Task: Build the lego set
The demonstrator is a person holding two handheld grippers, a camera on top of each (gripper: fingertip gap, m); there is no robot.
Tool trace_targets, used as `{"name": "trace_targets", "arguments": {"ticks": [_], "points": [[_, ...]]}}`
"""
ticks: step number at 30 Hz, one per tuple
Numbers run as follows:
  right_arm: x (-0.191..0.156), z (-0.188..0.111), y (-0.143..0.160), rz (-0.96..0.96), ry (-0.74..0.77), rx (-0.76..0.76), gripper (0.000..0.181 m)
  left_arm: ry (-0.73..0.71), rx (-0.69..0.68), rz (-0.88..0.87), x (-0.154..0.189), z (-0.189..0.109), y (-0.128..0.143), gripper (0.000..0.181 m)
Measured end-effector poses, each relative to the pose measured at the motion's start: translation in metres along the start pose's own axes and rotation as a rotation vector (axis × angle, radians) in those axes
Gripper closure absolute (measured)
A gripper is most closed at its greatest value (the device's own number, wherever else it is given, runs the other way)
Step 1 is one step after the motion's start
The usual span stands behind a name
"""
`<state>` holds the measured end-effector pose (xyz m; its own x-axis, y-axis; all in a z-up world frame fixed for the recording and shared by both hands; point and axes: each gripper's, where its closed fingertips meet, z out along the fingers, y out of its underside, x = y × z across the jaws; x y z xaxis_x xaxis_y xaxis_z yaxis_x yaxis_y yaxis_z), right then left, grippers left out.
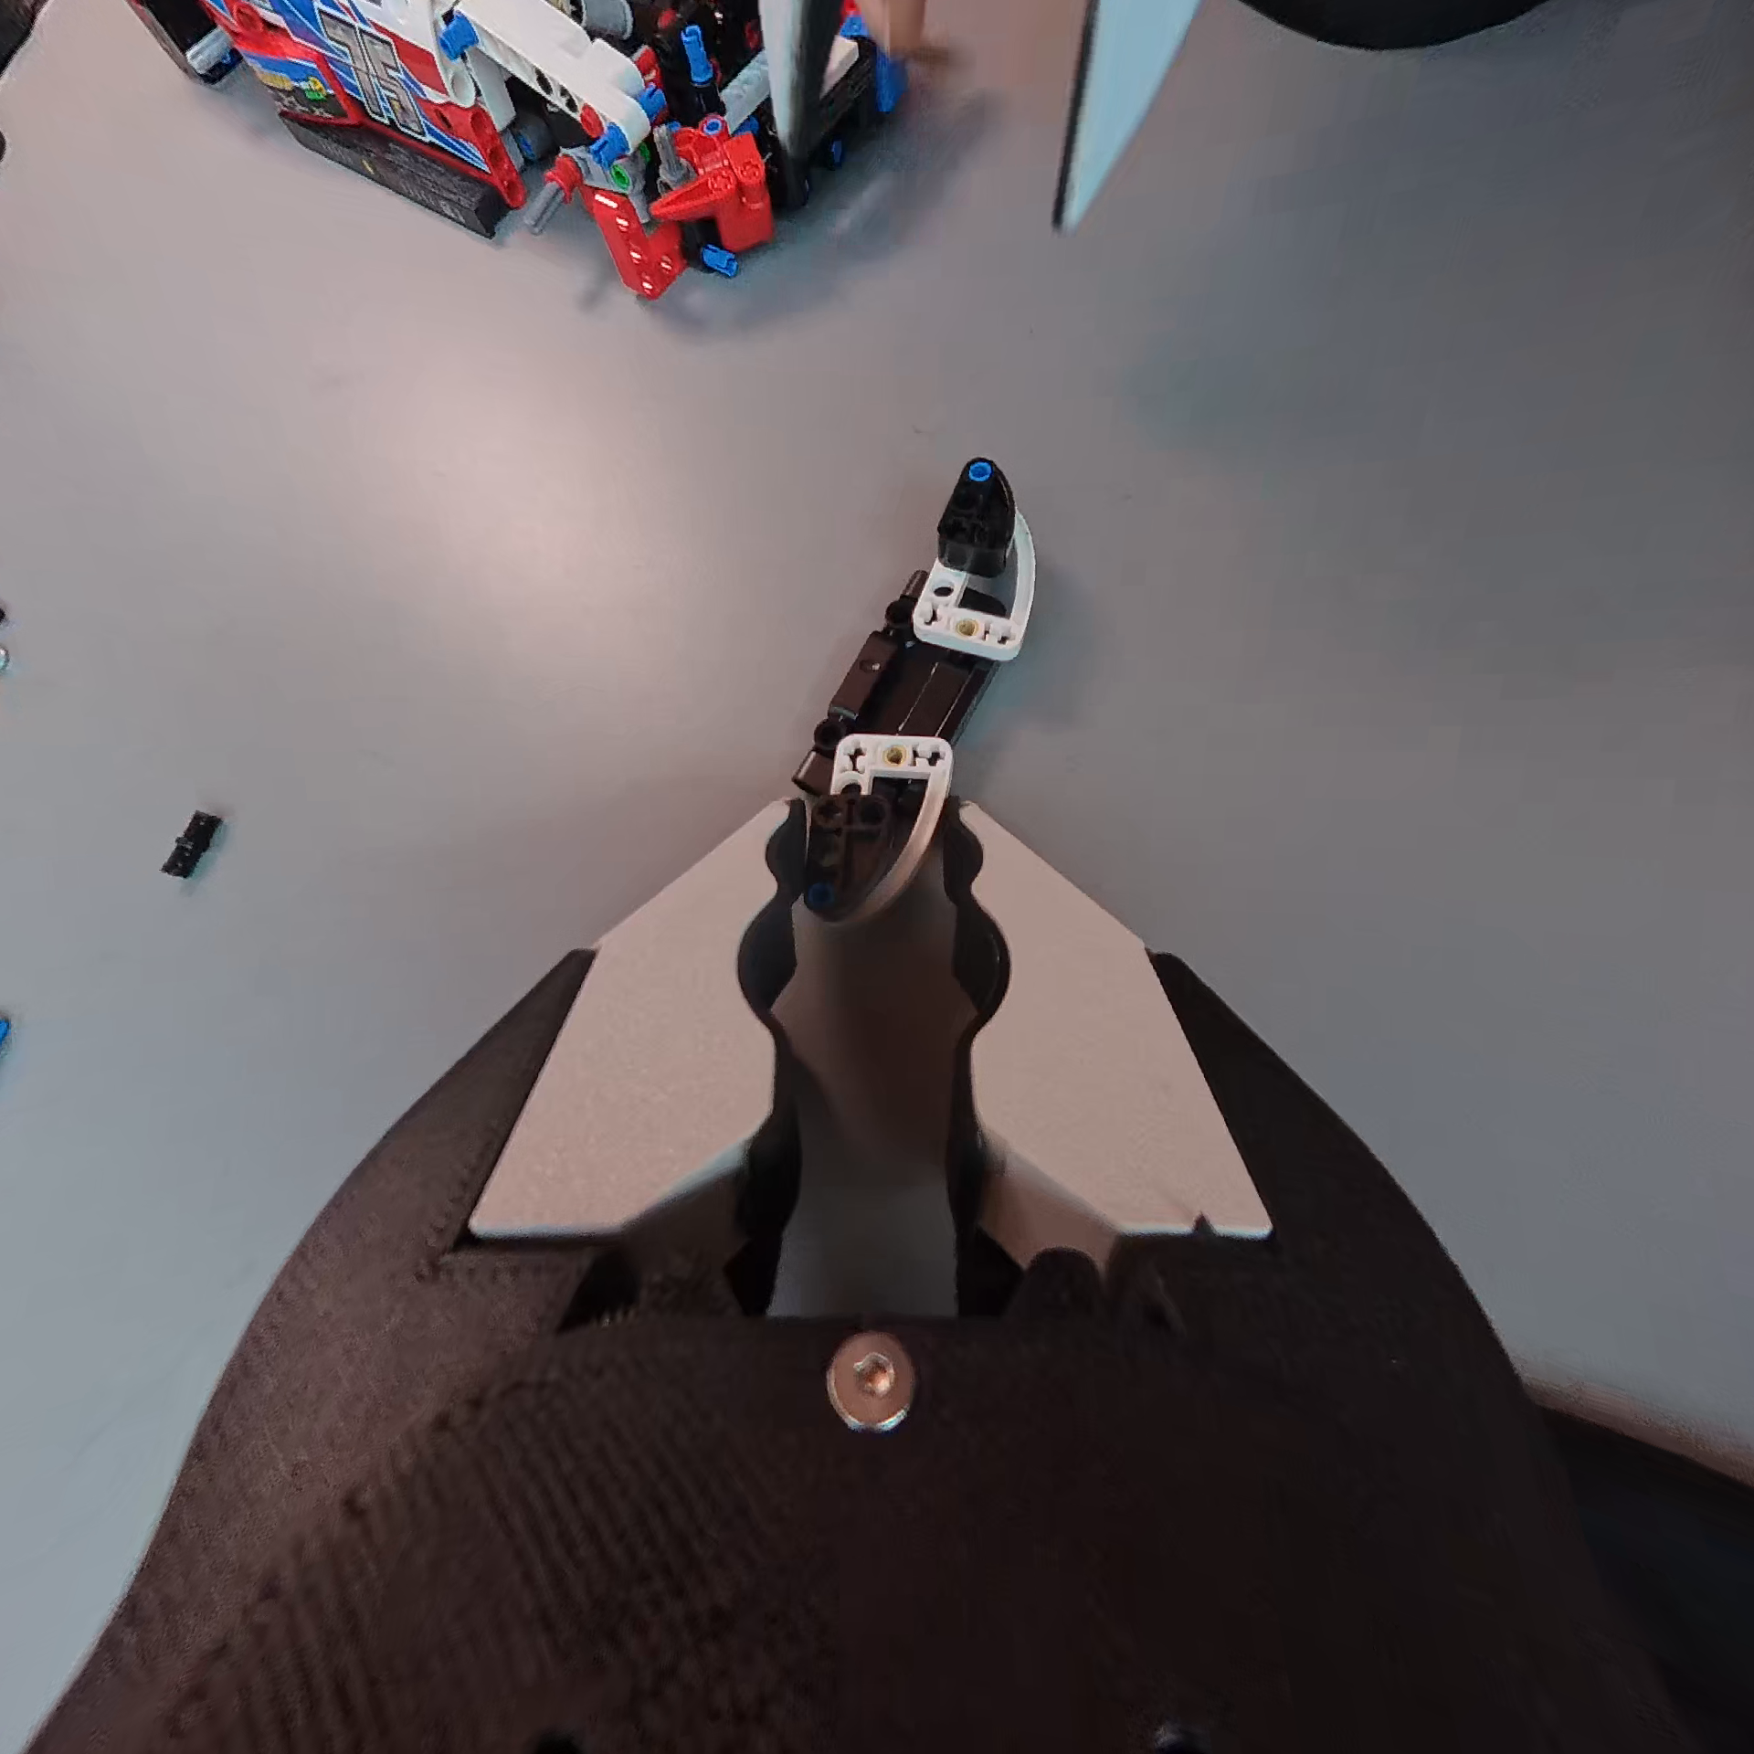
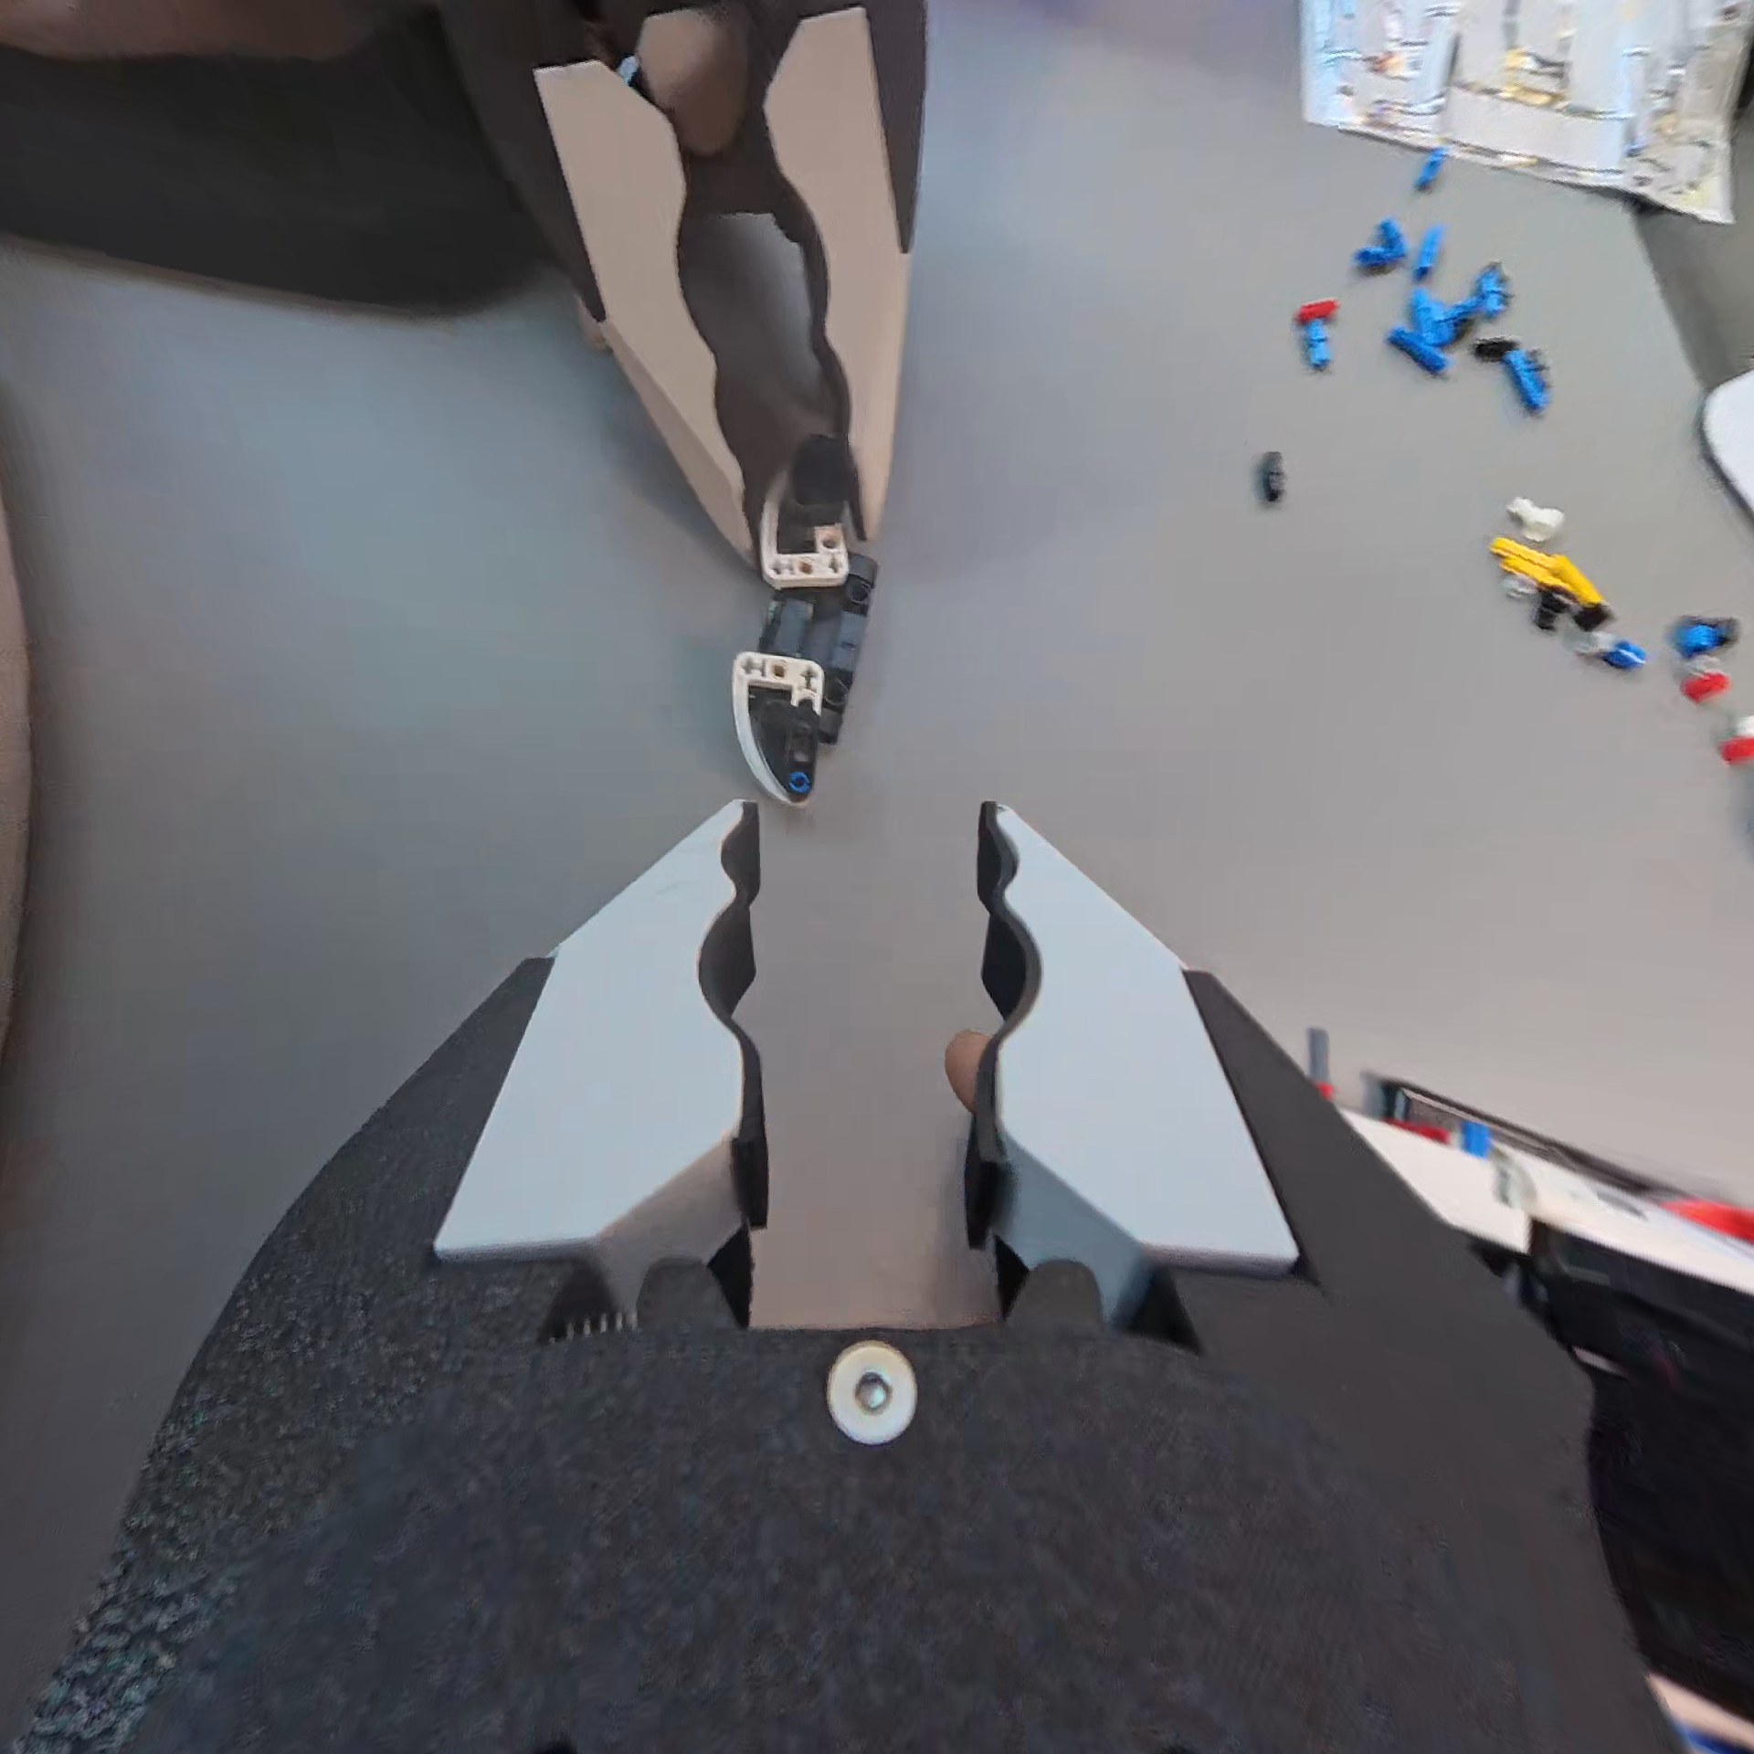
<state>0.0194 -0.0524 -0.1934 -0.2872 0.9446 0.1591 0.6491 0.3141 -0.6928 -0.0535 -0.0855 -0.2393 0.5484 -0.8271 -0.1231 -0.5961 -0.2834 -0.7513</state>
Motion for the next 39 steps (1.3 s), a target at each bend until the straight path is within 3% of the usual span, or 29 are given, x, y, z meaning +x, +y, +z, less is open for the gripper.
{"name": "trace_targets", "arguments": {"ticks": [3, 7, 11, 27, 39], "points": [[-0.011, 0.032, -0.002, -0.048, -0.052, -0.069, 0.137, -0.013, -0.006, -0.004, -0.001, 0.001, -0.001, 0.155], [-0.01, 0.052, -0.004, -0.086, -0.092, -0.132, 0.145, -0.011, -0.01, -0.011, 0.0, 0.001, 0.0, 0.156], [-0.002, 0.053, -0.005, -0.103, -0.119, -0.137, 0.165, 0.006, -0.001, -0.014, 0.001, 0.0, 0.0, 0.158], [0.015, 0.047, 0.005, -0.063, -0.087, -0.079, 0.166, -0.022, 0.005, -0.017, -0.006, 0.0, 0.001, 0.162], [0.014, 0.041, 0.008, -0.062, -0.1, -0.066, 0.162, -0.022, 0.025, -0.05, -0.01, -0.001, 0.001, 0.152]]}}
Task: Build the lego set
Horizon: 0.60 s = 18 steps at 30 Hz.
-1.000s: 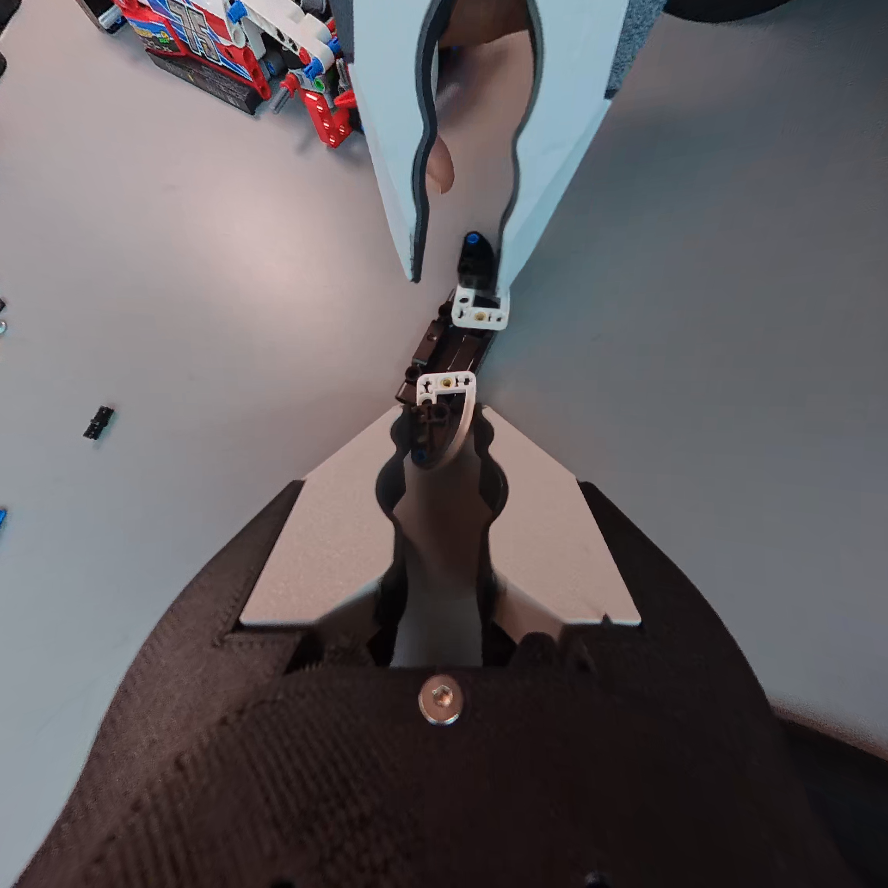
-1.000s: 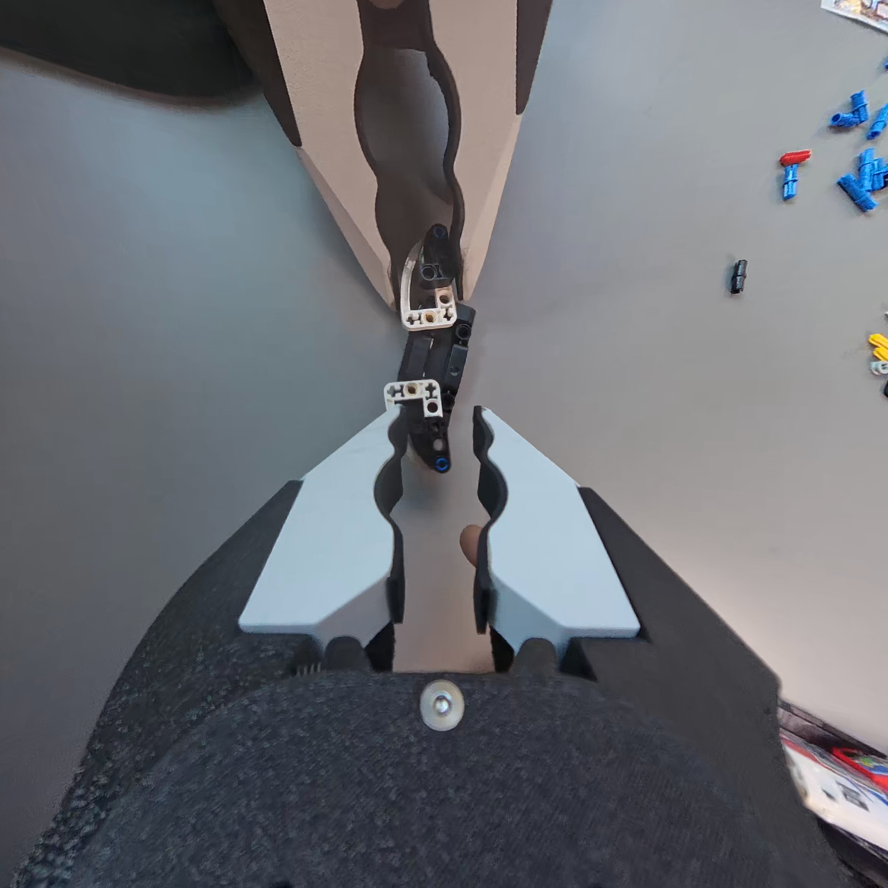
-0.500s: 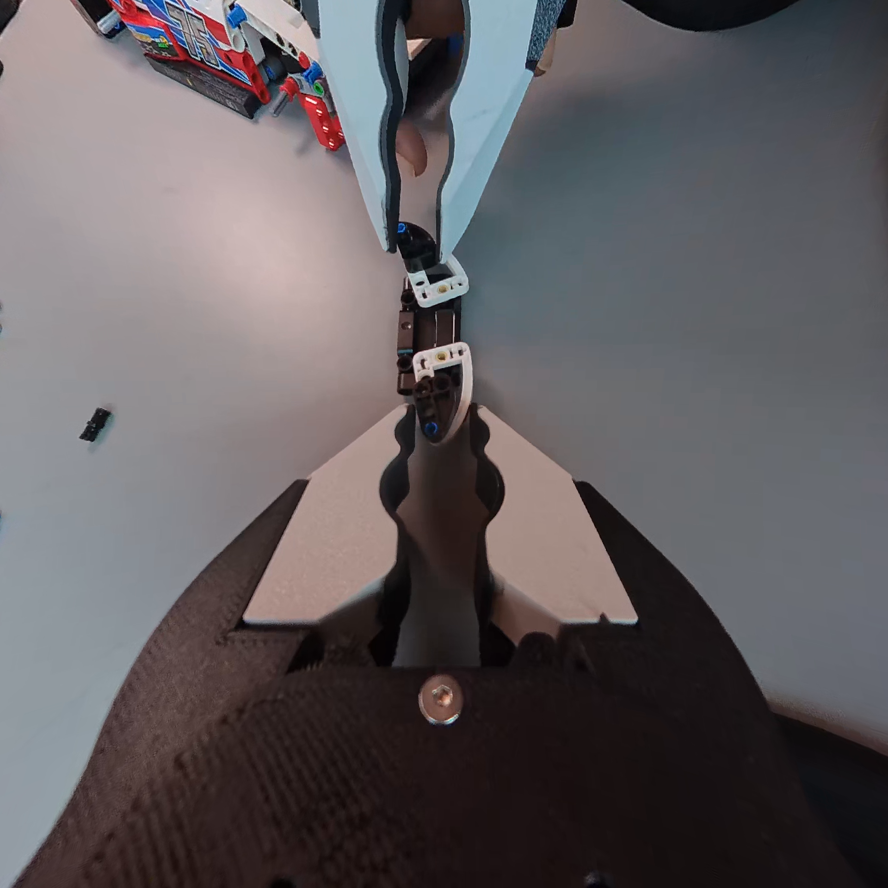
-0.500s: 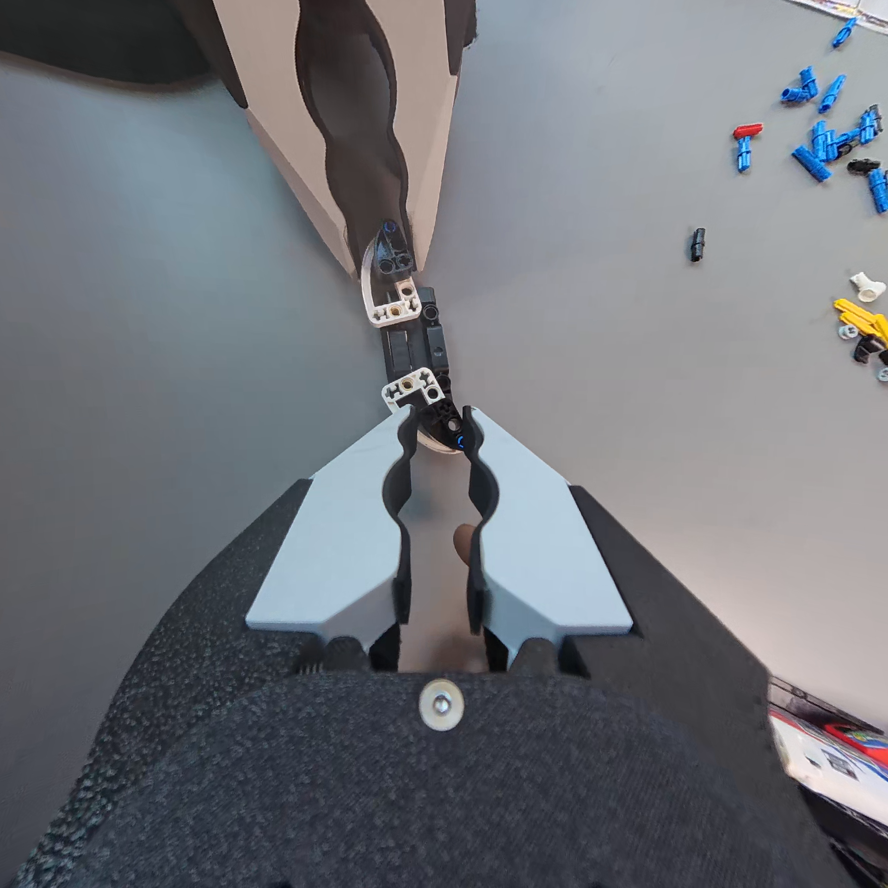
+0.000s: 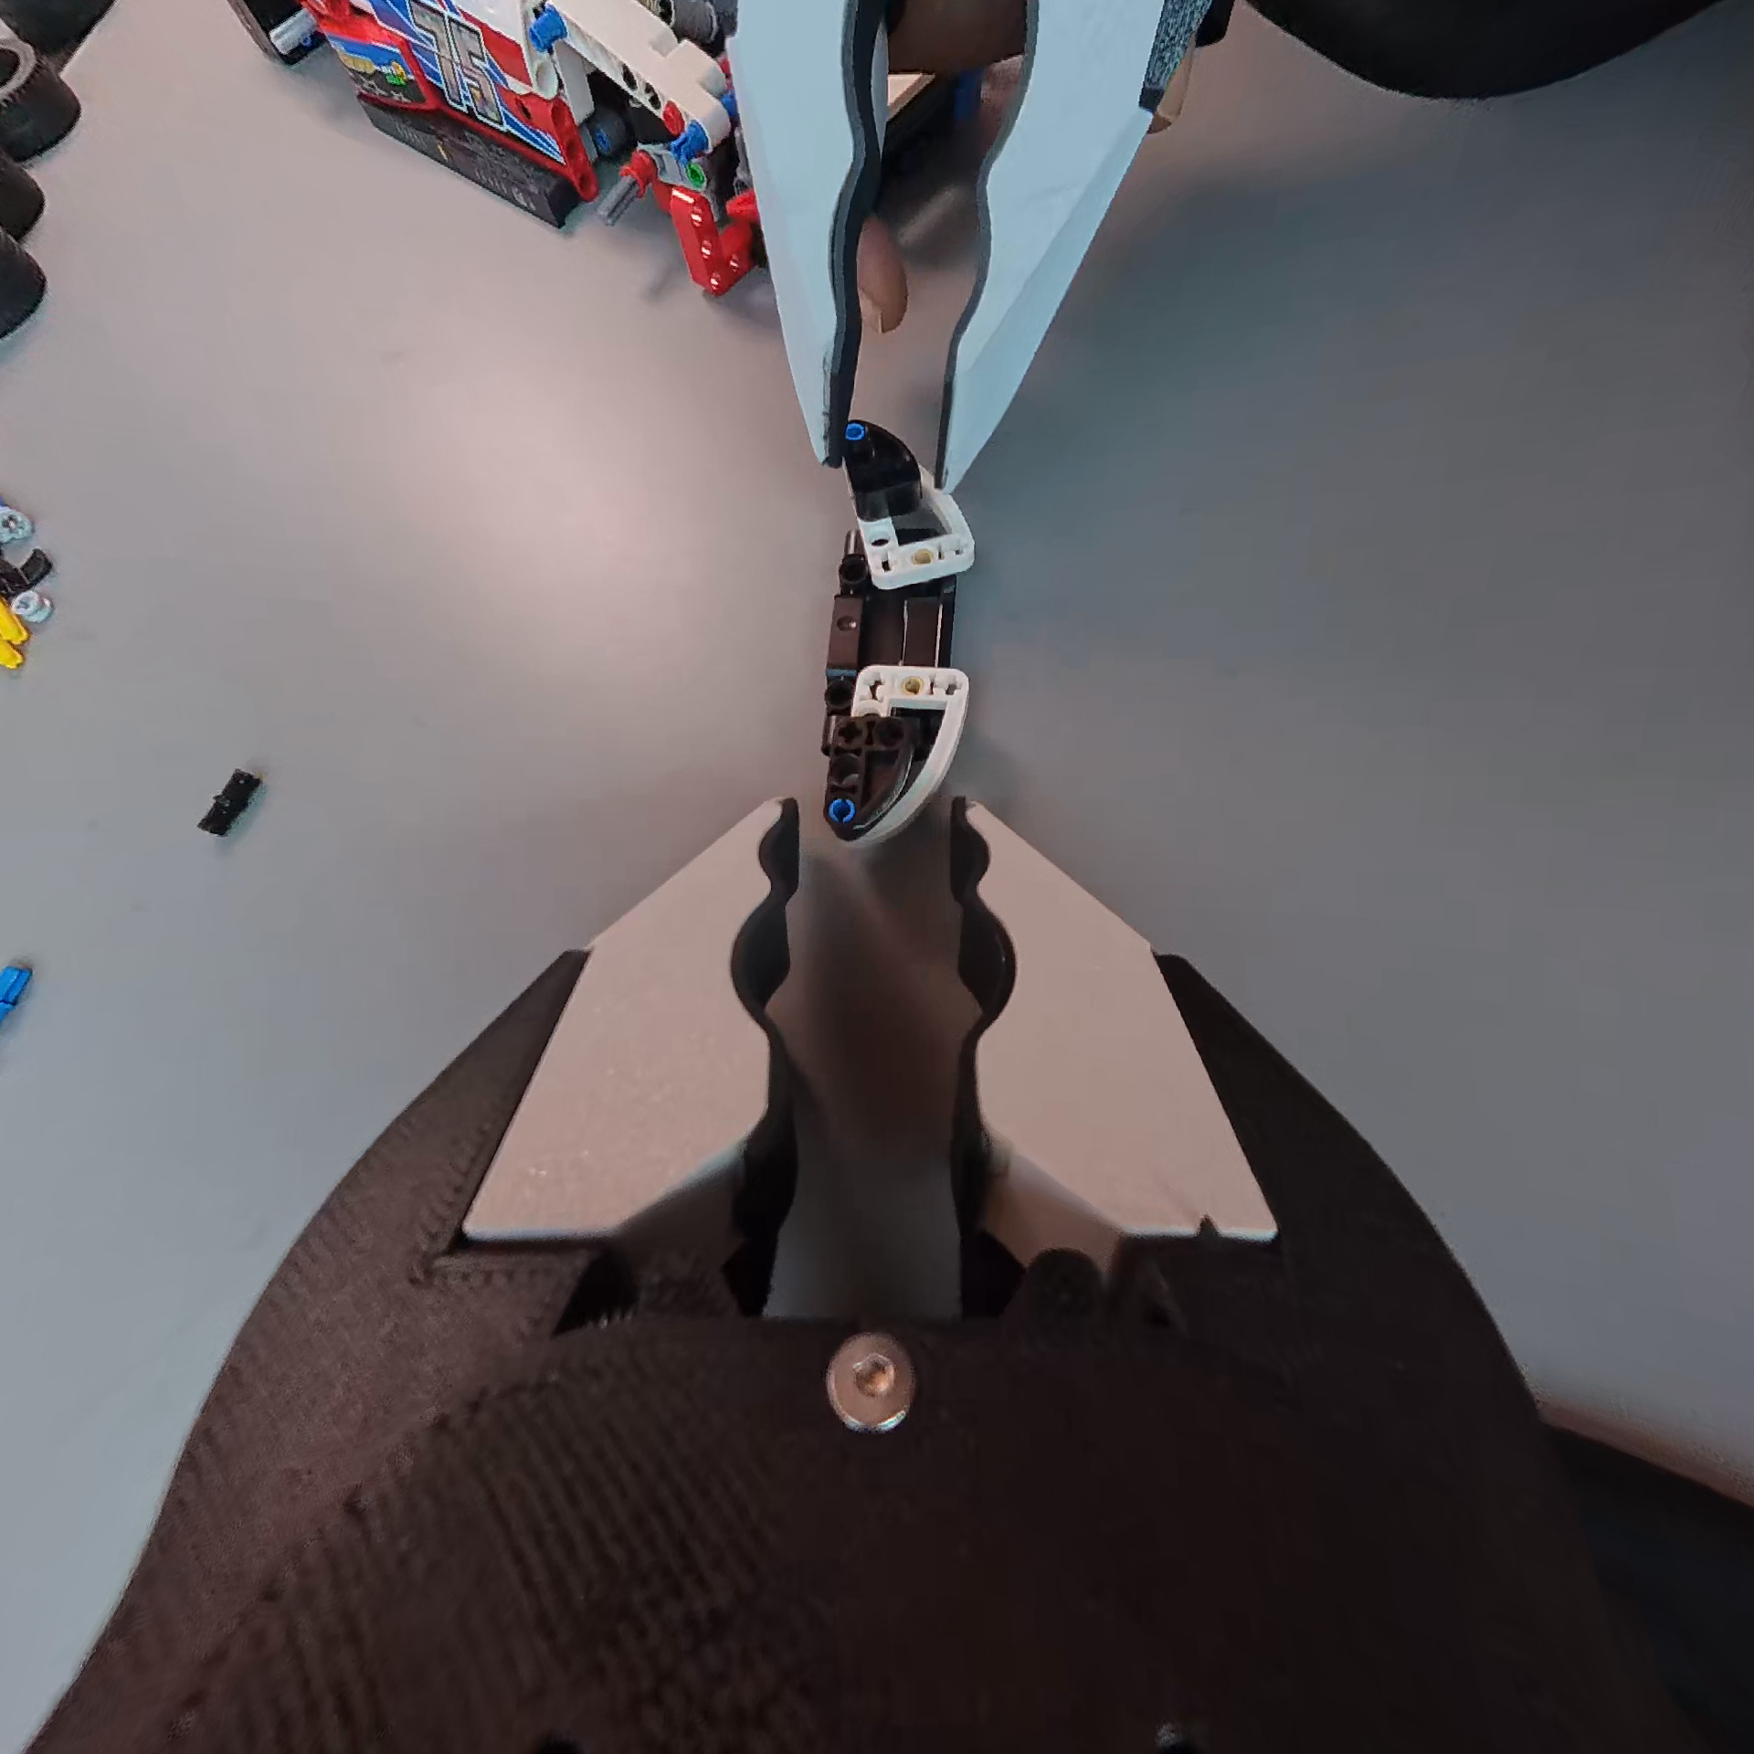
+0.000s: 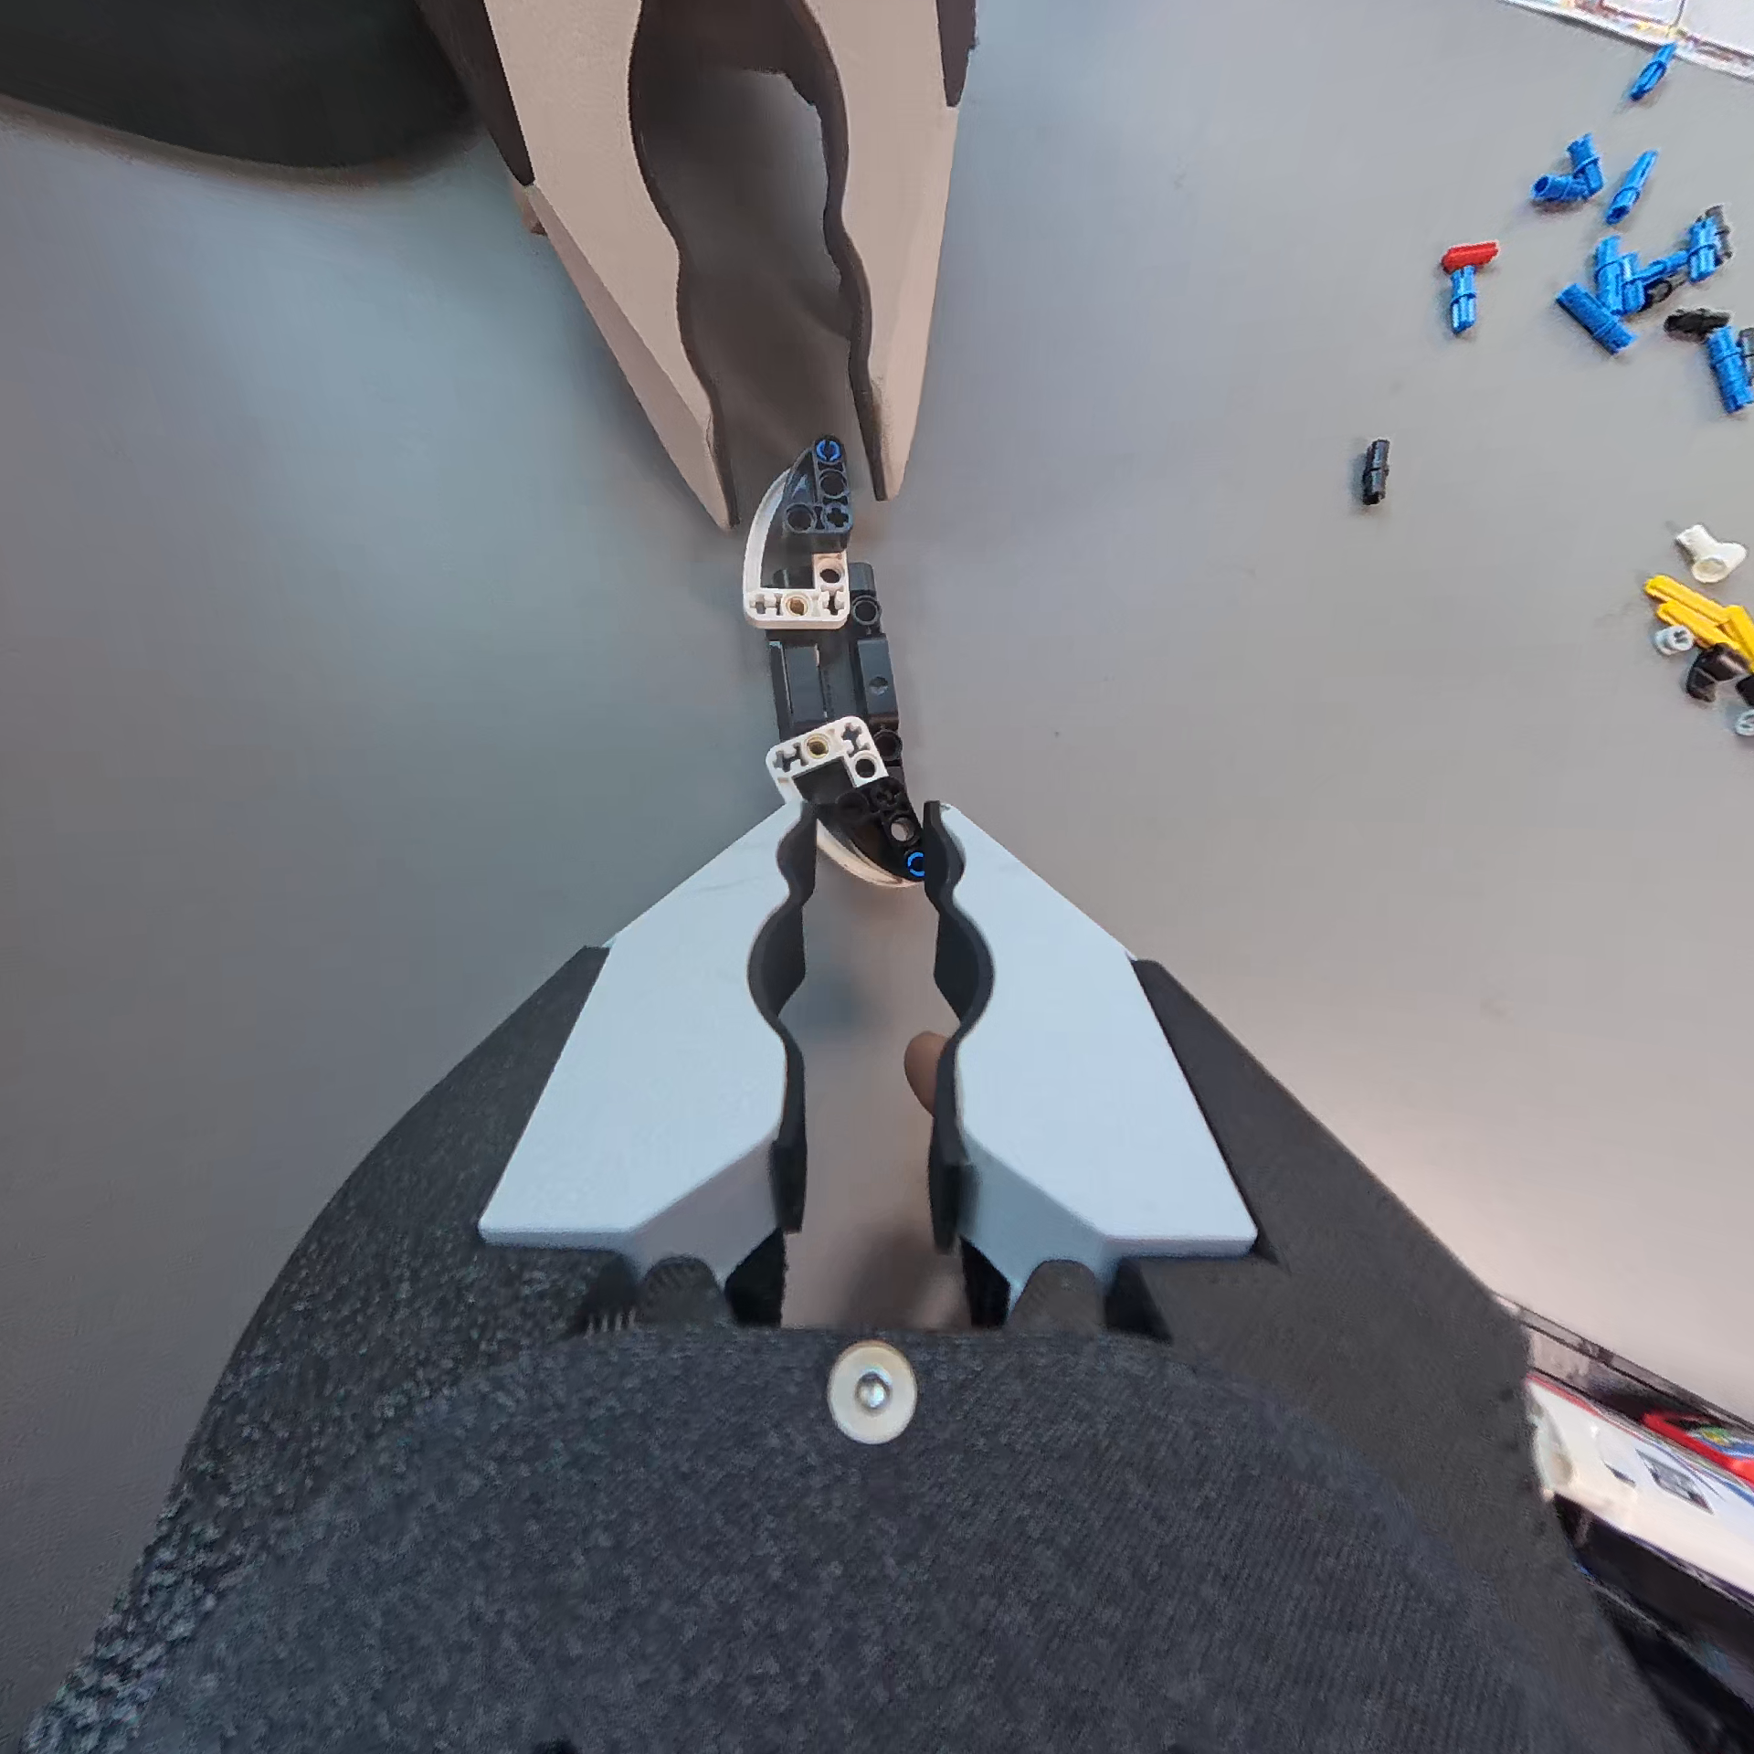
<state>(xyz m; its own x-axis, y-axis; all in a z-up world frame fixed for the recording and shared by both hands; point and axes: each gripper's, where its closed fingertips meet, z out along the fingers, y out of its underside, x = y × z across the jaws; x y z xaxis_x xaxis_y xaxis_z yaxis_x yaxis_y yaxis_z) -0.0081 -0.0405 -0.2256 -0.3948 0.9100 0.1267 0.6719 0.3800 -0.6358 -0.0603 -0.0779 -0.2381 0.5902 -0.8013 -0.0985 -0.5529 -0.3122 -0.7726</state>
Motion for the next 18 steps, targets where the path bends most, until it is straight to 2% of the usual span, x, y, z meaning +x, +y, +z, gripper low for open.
{"name": "trace_targets", "arguments": {"ticks": [8, 11, 18], "points": [[-0.007, 0.0, 0.004, -0.027, -0.027, -0.013, 0.158, -0.009, 0.003, 0.016, 0.002, 0.01, -0.009, 0.143], [-0.009, 0.001, 0.006, -0.038, -0.032, -0.025, 0.158, -0.007, -0.004, 0.023, 0.003, 0.013, -0.009, 0.154], [-0.008, 0.004, 0.004, -0.031, -0.039, 0.0, 0.159, -0.003, -0.005, 0.003, 0.001, 0.013, -0.009, 0.154]]}}
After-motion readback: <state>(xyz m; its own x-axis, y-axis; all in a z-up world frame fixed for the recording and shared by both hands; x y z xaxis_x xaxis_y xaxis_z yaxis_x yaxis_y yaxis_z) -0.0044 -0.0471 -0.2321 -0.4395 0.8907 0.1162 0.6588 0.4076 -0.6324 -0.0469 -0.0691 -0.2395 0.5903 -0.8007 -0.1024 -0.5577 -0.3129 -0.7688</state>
